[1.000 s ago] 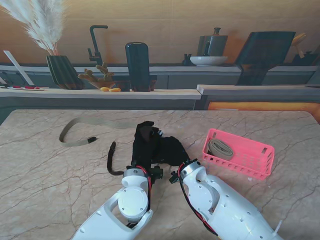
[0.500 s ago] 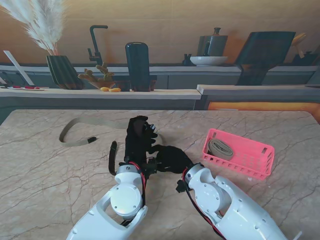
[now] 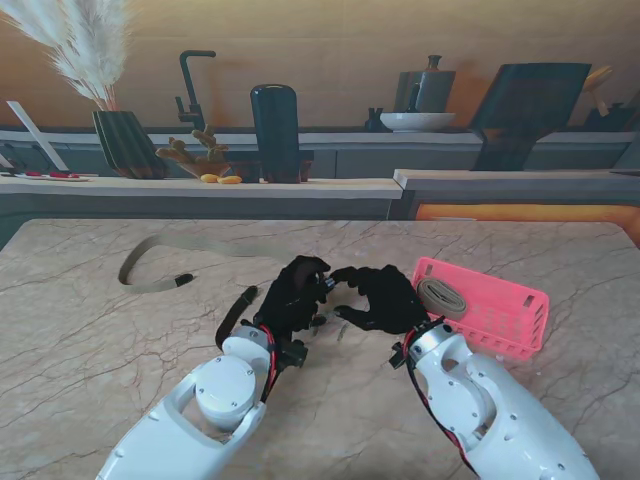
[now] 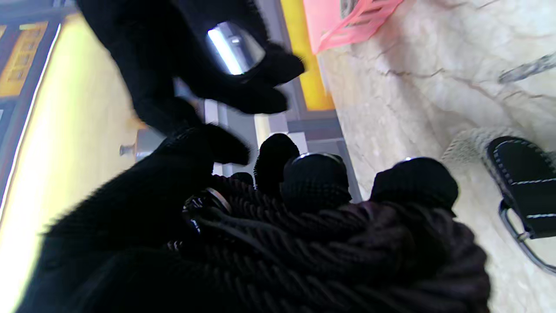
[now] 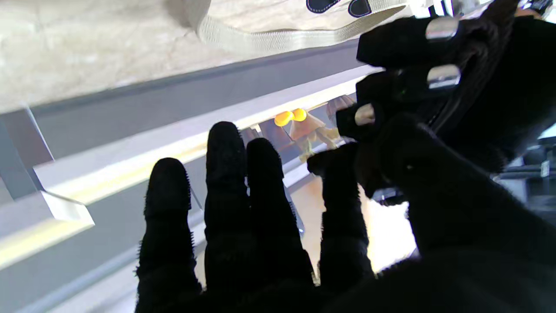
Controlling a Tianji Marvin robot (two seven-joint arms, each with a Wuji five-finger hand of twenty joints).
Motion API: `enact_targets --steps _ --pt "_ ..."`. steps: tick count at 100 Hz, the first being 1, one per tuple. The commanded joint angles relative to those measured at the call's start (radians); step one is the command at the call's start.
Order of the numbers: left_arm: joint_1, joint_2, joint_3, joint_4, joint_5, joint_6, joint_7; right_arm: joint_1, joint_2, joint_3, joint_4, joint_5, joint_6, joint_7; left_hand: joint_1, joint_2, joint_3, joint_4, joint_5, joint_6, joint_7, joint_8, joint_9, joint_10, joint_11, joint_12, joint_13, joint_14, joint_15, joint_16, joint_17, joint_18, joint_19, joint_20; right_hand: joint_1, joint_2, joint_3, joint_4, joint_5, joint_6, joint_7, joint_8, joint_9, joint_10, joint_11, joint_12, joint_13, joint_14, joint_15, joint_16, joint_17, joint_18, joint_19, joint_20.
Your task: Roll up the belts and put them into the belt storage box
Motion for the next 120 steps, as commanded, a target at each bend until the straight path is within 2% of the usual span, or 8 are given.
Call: enact_targets --steps 1,23,41,55,84,106,110,120 --pt "-0.009 0.019 -0.002 0.003 -0.015 0.018 -0.058 0.005 0.02 0.025 0.008 -0.034 -0.044 -0.021 -0.056 -0.108 0.117 -0.044 0.024 -0.013 -0.061 0.001 0.043 -0.063 0.032 0.031 0.063 -0.084 0.182 0.02 0.06 -0.048 0.251 0.096 0.047 -0.05 0.051 -0.002 -0.083 -0.101 0.035 0.015 -0.079 -0.029 -0.035 -0.013 -0.051 -0.04 -0.044 -0.025 -0.003 -0.04 -0.038 0.016" --pt "-0.025 0.049 -0.007 0.021 -0.147 0.029 -0.241 0.05 0.038 0.03 0.076 -0.174 -0.137 -0.129 -0.208 -0.276 0.245 -0.084 -0.024 0.003 -0.216 -0.093 0.026 -0.069 0.029 0.01 0.063 -0.094 0.194 0.008 0.063 -0.08 0.264 0.11 0.036 -0.086 0.095 -0.013 -0.374 -0.235 0.071 -0.032 -0.211 -0.087 -0.047 -0.016 -0.088 -0.086 -0.099 -0.055 0.01 -0.086 -0.085 0.033" --pt "-0.043 0.06 0.006 0.046 -0.174 0.02 -0.312 0.09 0.046 0.0 0.112 -0.217 -0.169 -0.165 -0.43 -0.398 0.435 -0.152 -0.1 0.002 -0.323 -0.157 0.015 -0.054 0.022 0.013 0.063 -0.105 0.2 0.012 0.068 -0.118 0.292 0.118 -0.046 -0.116 0.104 -0.027 -0.385 -0.231 0.048 -0.069 -0.233 -0.096 -0.038 -0.014 -0.1 -0.097 -0.106 -0.061 0.003 -0.104 -0.095 0.042" --pt "-0.053 0.065 0.013 0.054 -0.185 0.028 -0.347 0.119 0.047 -0.028 0.135 -0.22 -0.202 -0.171 -0.496 -0.402 0.46 -0.17 -0.18 0.003 -0.393 -0.201 -0.006 -0.044 0.017 0.019 0.064 -0.104 0.224 0.008 0.072 -0.138 0.321 0.119 -0.101 -0.117 0.098 -0.038 -0.381 -0.237 0.074 -0.059 -0.239 -0.096 -0.032 -0.012 -0.107 -0.105 -0.106 -0.061 -0.004 -0.11 -0.1 0.051" --pt "-0.072 0.064 0.036 0.074 -0.202 0.031 -0.376 0.181 0.045 -0.094 0.187 -0.213 -0.251 -0.173 -0.537 -0.4 0.446 -0.176 -0.174 0.001 -0.511 -0.269 -0.028 -0.037 0.005 0.025 0.064 -0.113 0.237 -0.003 0.073 -0.15 0.328 0.1 -0.085 -0.119 0.131 -0.041 -0.269 -0.275 0.157 -0.048 -0.169 -0.132 0.05 0.031 -0.069 -0.138 -0.02 -0.014 0.009 -0.121 -0.084 0.079" --pt "-0.074 0.058 0.042 0.074 -0.218 0.026 -0.365 0.22 0.038 -0.137 0.235 -0.191 -0.289 -0.18 -0.527 -0.395 0.431 -0.175 -0.171 -0.002 -0.509 -0.267 -0.03 -0.033 0.003 0.028 0.063 -0.113 0.237 -0.005 0.073 -0.146 0.331 0.094 -0.041 -0.086 0.149 -0.047 -0.033 -0.283 0.233 -0.032 0.041 -0.226 0.061 0.046 0.001 -0.176 0.07 0.035 0.041 -0.13 -0.06 0.092" --pt "-0.073 0.057 0.042 0.073 -0.222 0.027 -0.364 0.226 0.036 -0.143 0.243 -0.184 -0.297 -0.179 -0.526 -0.392 0.427 -0.174 -0.172 -0.002 -0.505 -0.265 -0.03 -0.032 0.003 0.029 0.063 -0.113 0.237 -0.005 0.073 -0.143 0.332 0.093 -0.013 -0.089 0.129 -0.108 0.01 -0.286 0.251 -0.082 0.085 -0.237 0.044 0.044 0.017 -0.181 0.081 0.043 0.047 -0.132 -0.056 0.091" --pt "-0.073 0.056 0.042 0.071 -0.226 0.026 -0.361 0.241 0.033 -0.161 0.261 -0.171 -0.314 -0.173 -0.522 -0.389 0.421 -0.173 -0.173 0.0 -0.498 -0.261 -0.029 -0.031 0.002 0.029 0.063 -0.113 0.237 -0.005 0.073 -0.142 0.333 0.092 0.011 -0.103 0.111 -0.143 0.052 -0.299 0.325 -0.16 0.144 -0.249 0.033 0.047 0.038 -0.186 0.092 0.053 0.055 -0.13 -0.05 0.088"
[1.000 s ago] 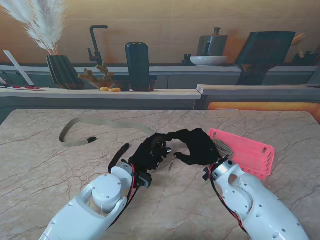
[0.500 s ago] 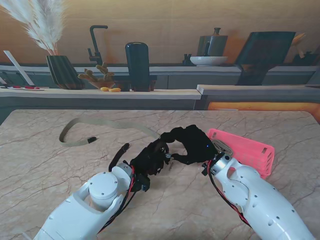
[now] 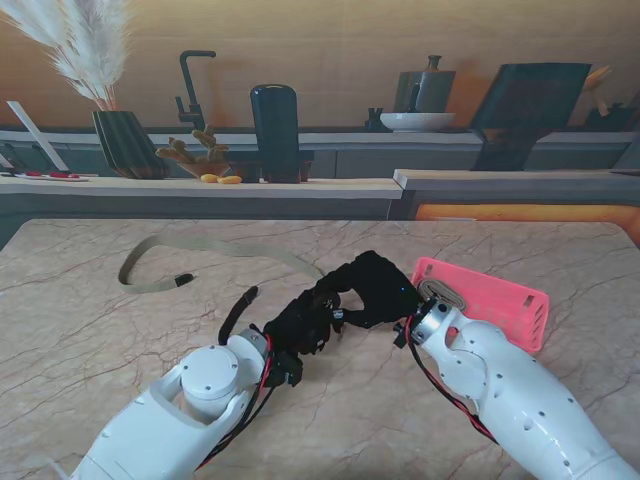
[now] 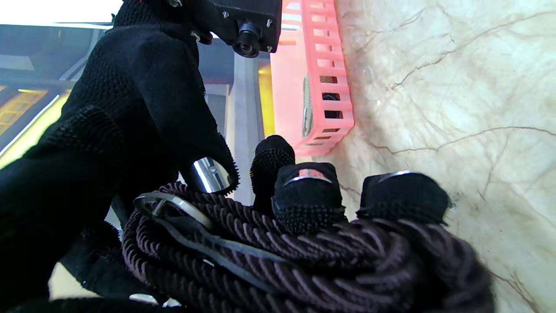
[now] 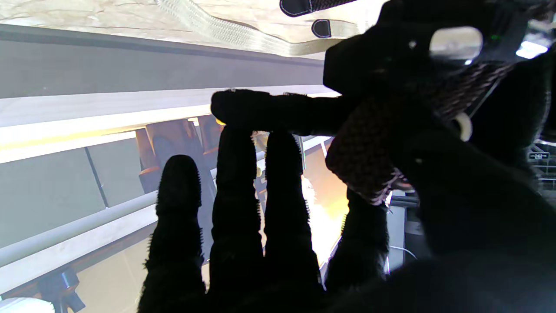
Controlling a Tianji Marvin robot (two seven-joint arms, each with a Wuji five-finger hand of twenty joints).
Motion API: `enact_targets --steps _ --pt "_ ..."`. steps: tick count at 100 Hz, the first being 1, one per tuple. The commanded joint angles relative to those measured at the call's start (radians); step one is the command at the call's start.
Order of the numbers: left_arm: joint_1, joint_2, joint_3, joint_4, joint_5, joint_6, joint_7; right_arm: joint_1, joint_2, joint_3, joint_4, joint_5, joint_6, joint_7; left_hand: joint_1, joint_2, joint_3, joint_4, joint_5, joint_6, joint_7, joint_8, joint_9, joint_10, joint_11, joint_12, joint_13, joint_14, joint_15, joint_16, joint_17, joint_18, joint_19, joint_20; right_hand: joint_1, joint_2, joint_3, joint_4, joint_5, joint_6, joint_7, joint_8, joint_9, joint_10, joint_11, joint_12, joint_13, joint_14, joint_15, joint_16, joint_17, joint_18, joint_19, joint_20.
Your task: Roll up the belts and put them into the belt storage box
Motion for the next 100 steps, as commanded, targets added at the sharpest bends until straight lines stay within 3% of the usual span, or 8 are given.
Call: enact_targets --steps 1,17,37,44,60,68,76,100 --pt "0.001 -0.012 -0.001 -0.015 -0.006 -0.002 0.001 0.005 -0.012 -0.02 0.008 -0.002 -0.021 0.012 -0.029 -0.043 -0.009 -0.035 -0.031 -0.089 -0.039 -0.012 -0.008 -0.003 0.001 0.015 0.061 -0.058 0.131 0.02 0.059 -0.057 0.285 0.065 0.045 -0.004 0.014 -0.02 0.082 -0.048 0.119 -0.027 0.076 -0.077 0.01 0.012 0.061 -0.102 0.058 0.035 0.003 -0.024 0.023 0.016" --pt "0.003 -0.012 -0.002 -0.017 -0.014 -0.005 0.001 0.027 -0.009 -0.045 0.027 0.011 -0.041 0.053 -0.02 -0.036 -0.017 -0.032 -0.03 -0.089 -0.021 -0.002 -0.006 0.001 -0.001 0.015 0.061 -0.052 0.128 0.018 0.058 -0.054 0.285 0.063 -0.023 -0.051 0.091 0.07 0.055 0.019 0.047 0.01 0.053 -0.058 -0.016 0.009 0.06 -0.099 0.05 0.037 0.001 -0.014 0.016 0.011" --pt "0.002 -0.009 -0.003 -0.018 -0.022 -0.007 -0.018 0.058 -0.008 -0.082 0.055 0.024 -0.054 0.085 -0.009 -0.026 -0.032 -0.029 -0.033 -0.089 0.004 0.01 -0.004 0.005 -0.005 0.015 0.061 -0.05 0.128 0.017 0.058 -0.05 0.288 0.062 0.006 -0.071 0.115 0.079 0.063 0.024 0.028 0.057 0.098 -0.064 -0.007 0.009 0.095 -0.103 0.042 0.033 0.018 -0.008 0.013 0.011" --pt "0.002 -0.008 -0.004 -0.018 -0.026 -0.006 -0.024 0.069 -0.014 -0.097 0.073 0.038 -0.056 0.077 -0.006 -0.019 -0.039 -0.027 -0.034 -0.087 0.011 0.014 -0.003 0.006 -0.005 0.015 0.061 -0.05 0.128 0.017 0.058 -0.05 0.288 0.061 0.073 -0.052 0.058 -0.02 0.129 -0.023 0.108 -0.03 0.195 -0.072 -0.011 0.008 0.14 -0.106 0.054 0.044 0.038 -0.005 0.025 0.015" --pt "0.004 -0.008 -0.002 -0.016 -0.03 -0.01 -0.026 0.082 -0.031 -0.117 0.098 0.061 -0.051 0.031 0.016 0.045 -0.118 -0.011 -0.034 -0.087 0.038 0.026 -0.033 0.029 -0.059 -0.003 0.058 0.0 0.034 0.007 0.042 0.043 0.181 0.006 0.128 0.005 0.019 -0.045 0.374 -0.062 0.293 -0.198 0.425 -0.091 -0.019 -0.02 0.269 -0.105 0.088 0.054 0.093 0.009 0.068 0.013" --pt "0.008 -0.011 -0.002 -0.012 -0.023 -0.033 -0.007 0.071 -0.031 -0.106 0.084 0.066 -0.038 0.033 0.056 0.116 -0.224 0.009 -0.011 -0.1 0.0 0.008 -0.121 0.051 -0.219 -0.08 -0.115 0.133 -0.224 0.086 -0.19 0.157 -0.072 0.016 0.128 -0.014 0.05 -0.05 0.399 -0.046 0.304 -0.214 0.441 -0.083 -0.025 -0.027 0.276 -0.098 0.083 0.053 0.098 0.015 0.073 0.008" --pt "0.013 -0.013 -0.003 -0.008 0.0 -0.059 0.021 0.053 -0.031 -0.085 0.064 0.062 -0.01 0.023 0.096 0.194 -0.344 0.029 0.022 -0.106 -0.08 -0.027 -0.222 0.068 -0.402 -0.19 -0.372 0.237 -0.55 0.064 -0.517 0.171 -0.396 0.057 0.13 -0.018 0.063 -0.051 0.405 -0.035 0.307 -0.214 0.443 -0.075 -0.025 -0.024 0.28 -0.09 0.081 0.053 0.104 0.02 0.077 0.007" --pt "0.031 -0.015 -0.022 -0.021 0.049 -0.075 0.079 -0.007 -0.043 -0.008 0.003 0.078 0.106 -0.025 0.146 0.25 -0.46 0.057 0.087 -0.135 -0.12 -0.044 -0.354 0.073 -0.615 -0.359 -0.58 0.24 -0.921 -0.12 -0.757 0.175 -0.659 0.08 0.135 -0.01 0.066 -0.051 0.4 -0.023 0.306 -0.213 0.436 -0.067 -0.026 -0.019 0.269 -0.079 0.079 0.054 0.101 0.029 0.084 0.006"
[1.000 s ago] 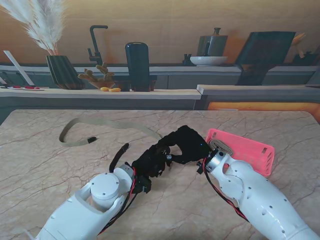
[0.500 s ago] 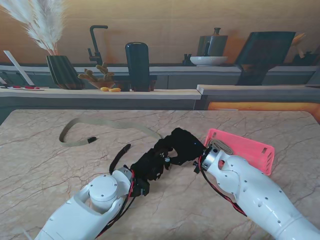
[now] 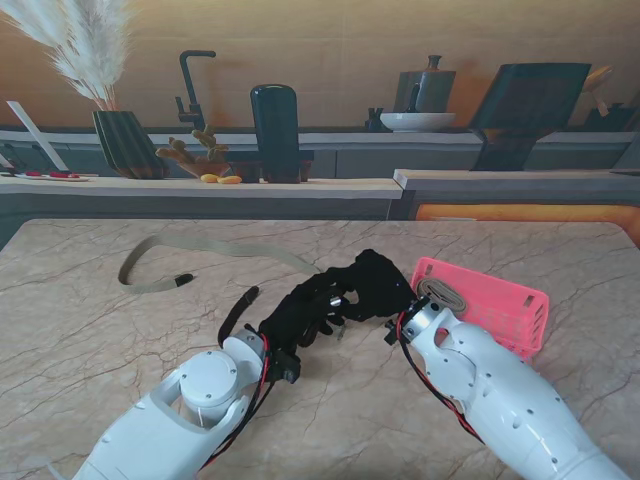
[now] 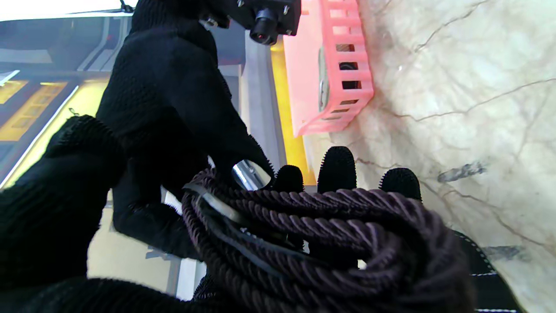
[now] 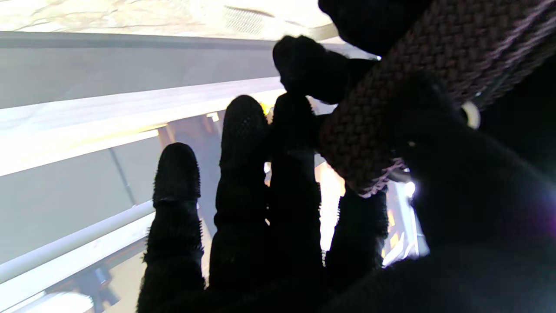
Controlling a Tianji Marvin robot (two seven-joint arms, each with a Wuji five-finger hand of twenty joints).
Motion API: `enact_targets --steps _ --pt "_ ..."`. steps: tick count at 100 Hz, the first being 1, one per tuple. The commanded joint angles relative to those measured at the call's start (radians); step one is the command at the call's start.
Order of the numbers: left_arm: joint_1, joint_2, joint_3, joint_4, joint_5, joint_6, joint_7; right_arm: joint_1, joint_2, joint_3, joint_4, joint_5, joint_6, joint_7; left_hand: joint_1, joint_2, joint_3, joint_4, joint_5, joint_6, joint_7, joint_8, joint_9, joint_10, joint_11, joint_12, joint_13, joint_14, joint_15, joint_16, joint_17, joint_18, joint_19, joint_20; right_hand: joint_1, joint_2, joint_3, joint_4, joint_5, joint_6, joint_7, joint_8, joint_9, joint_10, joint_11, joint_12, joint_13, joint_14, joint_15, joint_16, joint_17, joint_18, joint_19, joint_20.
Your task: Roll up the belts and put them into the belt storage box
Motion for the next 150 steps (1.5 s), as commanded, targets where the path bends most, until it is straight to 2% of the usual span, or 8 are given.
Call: enact_targets --steps 1,26,48,64,105,119,136,150 --pt "0.011 -0.008 -0.007 -0.02 -0.001 0.002 0.014 -0.018 -0.008 0.019 -0.022 0.022 0.015 -0.009 0.011 0.021 -0.038 0.038 0.038 -0.053 -0.027 -0.005 -0.036 -0.01 -0.037 -0.026 -0.033 -0.002 -0.039 -0.026 -0.023 0.018 -0.024 0.021 0.068 0.107 0.086 0.016 0.144 -0.057 0.233 0.048 0.036 -0.004 0.024 0.017 0.012 -0.01 0.007 0.013 -0.004 0.014 0.031 0.005" --pt "0.026 -0.011 -0.031 -0.032 0.04 0.018 0.06 -0.067 -0.014 0.089 -0.08 -0.007 0.109 -0.1 0.042 0.047 -0.094 0.058 0.073 -0.052 -0.02 0.006 -0.072 0.003 -0.096 -0.088 -0.093 -0.001 -0.131 -0.093 -0.05 0.016 -0.091 -0.009 0.087 0.11 0.074 0.036 0.138 -0.023 0.23 0.052 0.03 0.017 0.034 0.014 0.015 0.006 0.01 0.008 -0.008 0.028 0.043 0.001" --pt "0.035 -0.018 -0.043 -0.03 0.068 0.038 0.106 -0.094 -0.015 0.133 -0.124 -0.054 0.164 -0.186 0.054 0.049 -0.107 0.066 0.07 -0.042 -0.03 0.009 -0.117 0.011 -0.128 -0.125 -0.159 0.004 -0.192 -0.139 -0.084 0.008 -0.134 -0.04 0.103 0.115 0.059 0.049 0.133 -0.001 0.227 0.048 0.024 0.032 0.047 0.003 0.008 0.02 0.026 0.008 -0.015 0.036 0.063 -0.005" --pt "0.046 -0.023 -0.041 -0.043 0.114 0.042 0.157 -0.098 -0.017 0.141 -0.135 -0.071 0.19 -0.229 0.113 0.051 -0.082 0.081 0.045 -0.023 -0.021 0.017 -0.139 0.006 -0.114 -0.124 -0.174 0.001 -0.184 -0.142 -0.098 0.009 -0.122 -0.04 0.113 0.11 0.052 0.06 0.133 0.021 0.228 0.042 0.024 0.046 0.063 -0.007 0.01 0.028 0.046 0.008 -0.018 0.042 0.08 -0.012" --pt "0.075 -0.006 -0.063 -0.085 0.376 0.062 0.246 -0.127 -0.017 0.19 -0.18 -0.083 0.198 -0.248 0.18 0.06 -0.057 0.092 0.001 -0.006 0.007 0.022 -0.164 -0.004 -0.068 -0.109 -0.196 -0.012 -0.15 -0.128 -0.132 -0.004 -0.08 -0.022 0.12 0.106 0.051 0.07 0.138 0.035 0.23 0.037 0.02 0.055 0.082 -0.017 0.006 0.036 0.062 0.006 -0.025 0.046 0.095 -0.026" --pt "0.079 -0.005 -0.056 -0.098 0.406 0.065 0.261 -0.127 -0.019 0.189 -0.181 -0.076 0.198 -0.243 0.21 0.066 -0.046 0.095 -0.01 0.001 0.015 0.024 -0.167 -0.001 -0.052 -0.095 -0.199 -0.013 -0.137 -0.121 -0.133 -0.009 -0.072 -0.019 0.122 0.105 0.052 0.072 0.139 0.04 0.23 0.037 0.021 0.059 0.086 -0.018 0.006 0.038 0.065 0.006 -0.026 0.047 0.097 -0.029" --pt "0.073 -0.01 -0.024 -0.106 0.44 0.086 0.281 -0.116 -0.031 0.163 -0.167 -0.035 0.203 -0.24 0.231 0.097 -0.056 0.097 -0.034 0.044 0.009 0.02 -0.192 0.033 -0.052 -0.098 -0.22 -0.007 -0.127 -0.118 -0.143 -0.008 -0.062 -0.02 0.12 0.106 0.052 0.073 0.139 0.039 0.228 0.037 0.02 0.056 0.087 -0.02 0.006 0.035 0.068 0.005 -0.027 0.048 0.099 -0.033" --pt "0.06 -0.019 0.001 -0.094 0.405 0.078 0.281 -0.106 -0.047 0.137 -0.156 0.018 0.206 -0.232 0.215 0.131 -0.102 0.098 -0.057 0.058 -0.014 0.005 -0.215 0.043 -0.062 -0.118 -0.243 -0.009 -0.129 -0.127 -0.158 -0.017 -0.064 -0.031 0.119 0.107 0.051 0.073 0.138 0.038 0.228 0.038 0.019 0.055 0.088 -0.022 0.005 0.034 0.068 0.004 -0.027 0.045 0.1 -0.035"
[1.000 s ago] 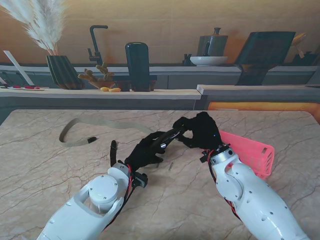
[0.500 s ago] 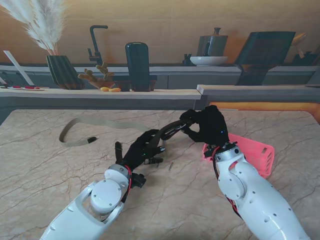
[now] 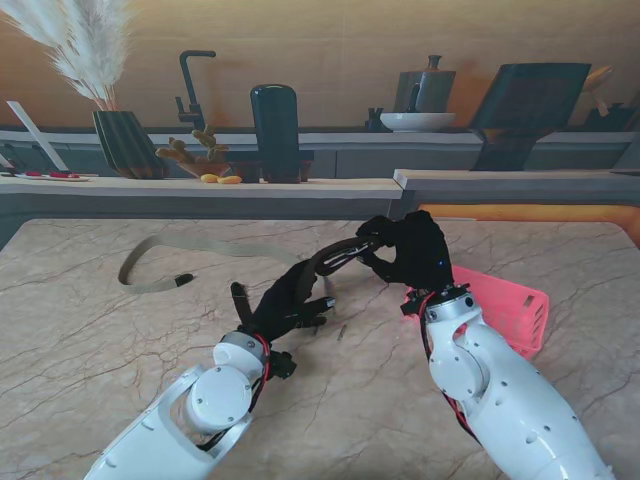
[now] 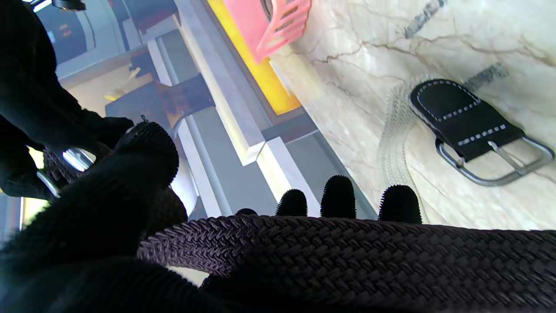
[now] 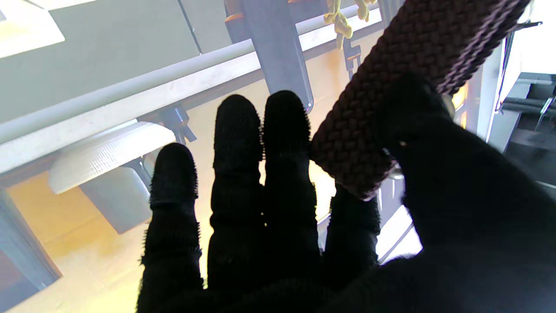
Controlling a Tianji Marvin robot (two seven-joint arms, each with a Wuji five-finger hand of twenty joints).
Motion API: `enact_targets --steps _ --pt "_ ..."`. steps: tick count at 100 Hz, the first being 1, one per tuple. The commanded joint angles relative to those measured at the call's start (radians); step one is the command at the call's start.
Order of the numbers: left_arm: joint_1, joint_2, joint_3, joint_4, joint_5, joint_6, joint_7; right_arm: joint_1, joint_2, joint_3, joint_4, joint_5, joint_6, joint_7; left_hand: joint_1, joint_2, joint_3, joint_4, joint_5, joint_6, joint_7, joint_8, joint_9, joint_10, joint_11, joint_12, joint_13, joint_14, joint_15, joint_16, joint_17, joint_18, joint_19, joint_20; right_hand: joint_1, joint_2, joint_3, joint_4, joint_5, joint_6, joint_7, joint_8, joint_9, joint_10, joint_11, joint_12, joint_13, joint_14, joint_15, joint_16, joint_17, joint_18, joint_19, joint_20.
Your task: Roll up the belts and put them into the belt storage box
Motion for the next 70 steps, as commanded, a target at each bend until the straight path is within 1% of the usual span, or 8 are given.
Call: enact_targets --steps 1,7,18,30,45,51,60,70 --pt "-0.004 -0.019 0.012 0.004 -0.043 -0.01 -0.005 0.004 -0.022 -0.013 0.0 0.005 0.006 0.004 -0.007 0.027 -0.032 0.024 -0.04 0.001 -0.015 -0.009 -0.03 0.001 0.002 -0.016 -0.026 -0.013 0.003 -0.003 -0.018 -0.02 0.021 0.002 0.088 0.105 0.055 0.07 0.127 -0.056 0.2 0.038 0.019 0.009 0.02 -0.01 0.0 -0.014 0.019 0.004 -0.015 0.017 0.027 -0.014" --pt "-0.011 -0.028 0.022 0.017 -0.083 -0.027 0.0 0.007 -0.031 -0.024 0.003 0.034 0.01 0.009 -0.017 0.059 -0.086 0.026 -0.052 -0.006 -0.017 -0.014 -0.038 -0.007 0.006 -0.026 -0.033 -0.021 -0.003 -0.013 -0.02 -0.031 0.011 -0.007 0.088 0.105 0.055 0.07 0.127 -0.054 0.2 0.039 0.02 0.008 0.021 -0.01 0.0 -0.014 0.019 0.004 -0.015 0.015 0.027 -0.015" --pt "-0.022 -0.051 0.039 0.042 -0.183 -0.07 0.019 0.015 -0.045 -0.049 0.013 0.081 0.018 0.017 -0.054 0.074 -0.124 0.029 -0.065 -0.036 -0.033 -0.025 -0.064 -0.024 -0.002 -0.033 -0.059 -0.04 -0.025 -0.027 -0.036 -0.067 -0.021 -0.024 0.088 0.105 0.056 0.071 0.126 -0.053 0.199 0.039 0.02 0.011 0.022 -0.011 0.0 -0.013 0.019 0.003 -0.016 0.015 0.028 -0.017" --pt "-0.03 -0.076 0.056 0.067 -0.253 -0.121 0.059 0.03 -0.059 -0.084 0.035 0.121 0.033 0.018 -0.116 0.067 -0.122 0.024 -0.064 -0.068 -0.092 -0.059 -0.111 -0.05 -0.017 -0.049 -0.091 -0.079 -0.076 -0.067 -0.047 -0.125 -0.079 -0.063 0.089 0.104 0.056 0.071 0.126 -0.049 0.199 0.039 0.02 0.012 0.023 -0.012 0.0 -0.011 0.02 0.003 -0.017 0.015 0.028 -0.018" --pt "-0.034 -0.097 0.07 0.089 -0.255 -0.173 0.119 0.054 -0.072 -0.137 0.076 0.167 0.039 0.039 -0.216 0.051 -0.065 0.002 -0.064 -0.098 -0.201 -0.111 -0.179 -0.062 -0.032 -0.093 -0.144 -0.112 -0.132 -0.147 -0.059 -0.213 -0.141 -0.128 0.089 0.103 0.056 0.073 0.128 -0.046 0.199 0.037 0.022 0.015 0.025 -0.014 0.001 -0.008 0.024 0.004 -0.018 0.018 0.031 -0.019" --pt "-0.034 -0.102 0.072 0.093 -0.246 -0.182 0.139 0.063 -0.076 -0.159 0.094 0.186 0.036 0.053 -0.234 0.055 -0.063 -0.005 -0.07 -0.108 -0.251 -0.125 -0.209 -0.065 -0.034 -0.107 -0.167 -0.12 -0.138 -0.166 -0.068 -0.246 -0.159 -0.14 0.089 0.1 0.056 0.073 0.129 -0.044 0.199 0.036 0.024 0.015 0.026 -0.015 0.002 -0.009 0.025 0.004 -0.018 0.02 0.032 -0.019" --pt "-0.031 -0.107 0.07 0.094 -0.238 -0.19 0.161 0.078 -0.083 -0.192 0.121 0.215 0.029 0.077 -0.245 0.056 -0.051 -0.009 -0.075 -0.119 -0.294 -0.119 -0.228 -0.069 -0.027 -0.118 -0.178 -0.126 -0.13 -0.181 -0.068 -0.277 -0.17 -0.147 0.089 0.094 0.059 0.074 0.133 -0.039 0.198 0.032 0.026 0.017 0.027 -0.019 0.004 -0.007 0.028 0.003 -0.021 0.023 0.034 -0.02" --pt "-0.029 -0.11 0.065 0.094 -0.231 -0.191 0.18 0.09 -0.09 -0.225 0.144 0.259 0.013 0.116 -0.245 0.057 -0.049 -0.009 -0.078 -0.124 -0.307 -0.112 -0.233 -0.068 -0.026 -0.123 -0.182 -0.128 -0.124 -0.185 -0.066 -0.293 -0.17 -0.147 0.088 0.086 0.063 0.075 0.138 -0.032 0.198 0.027 0.03 0.023 0.027 -0.023 0.003 -0.001 0.028 0.003 -0.028 0.028 0.034 -0.021"
